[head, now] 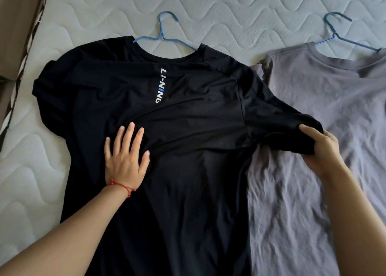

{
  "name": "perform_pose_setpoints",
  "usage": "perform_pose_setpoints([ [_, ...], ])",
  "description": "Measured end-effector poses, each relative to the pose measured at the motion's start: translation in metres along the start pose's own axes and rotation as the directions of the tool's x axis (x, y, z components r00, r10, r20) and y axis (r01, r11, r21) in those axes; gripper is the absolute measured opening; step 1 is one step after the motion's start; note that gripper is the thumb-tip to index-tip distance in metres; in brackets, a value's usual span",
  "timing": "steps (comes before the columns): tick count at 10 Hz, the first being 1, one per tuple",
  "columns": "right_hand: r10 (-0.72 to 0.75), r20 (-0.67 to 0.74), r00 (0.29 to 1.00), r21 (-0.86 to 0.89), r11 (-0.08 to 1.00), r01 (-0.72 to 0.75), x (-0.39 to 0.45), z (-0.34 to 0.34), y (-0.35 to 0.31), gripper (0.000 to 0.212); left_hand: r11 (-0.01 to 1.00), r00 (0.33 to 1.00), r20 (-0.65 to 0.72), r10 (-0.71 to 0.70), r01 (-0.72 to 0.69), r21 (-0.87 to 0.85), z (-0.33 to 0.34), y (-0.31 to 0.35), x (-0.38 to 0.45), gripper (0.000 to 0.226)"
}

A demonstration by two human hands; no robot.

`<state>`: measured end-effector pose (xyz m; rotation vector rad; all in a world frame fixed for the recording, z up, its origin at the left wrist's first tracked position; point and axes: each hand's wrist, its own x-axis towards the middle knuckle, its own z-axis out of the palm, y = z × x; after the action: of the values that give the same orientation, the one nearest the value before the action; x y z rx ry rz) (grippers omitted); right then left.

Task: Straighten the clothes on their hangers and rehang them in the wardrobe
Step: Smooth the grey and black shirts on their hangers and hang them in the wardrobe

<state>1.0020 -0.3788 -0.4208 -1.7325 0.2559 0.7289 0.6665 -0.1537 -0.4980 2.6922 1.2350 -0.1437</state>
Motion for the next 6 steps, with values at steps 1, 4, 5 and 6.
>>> perform_pose_setpoints([
  [1, -0.053, -0.169, 0.984, -0.441, 0.897, -0.027, 0.000, 0.009, 0.003, 0.019, 1.000, 1.000, 0.002, 0.002, -0.002, 0.001, 0.000, 0.000, 0.000, 0.059],
  [4, -0.667, 0.137, 0.733, -0.952, 0.116, 0.284, -0.043, 0.093, 0.039, 0.039, 1.000, 1.000, 0.016, 0.009, -0.009, 0.009, 0.000, -0.001, 0.001, 0.059],
  [5, -0.672, 0.357, 0.649, -0.846, 0.062, 0.530, -0.066, 0.165, 0.061, 0.035, 1.000, 1.000, 0.008, 0.008, -0.008, 0.013, 0.001, -0.001, 0.000, 0.059],
  [6, -0.562, 0.538, 0.628, -0.718, 0.083, 0.691, -0.086, 0.231, 0.087, 0.043, 1.000, 1.000, -0.002, -0.002, 0.002, 0.003, 0.001, -0.002, 0.002, 0.059],
])
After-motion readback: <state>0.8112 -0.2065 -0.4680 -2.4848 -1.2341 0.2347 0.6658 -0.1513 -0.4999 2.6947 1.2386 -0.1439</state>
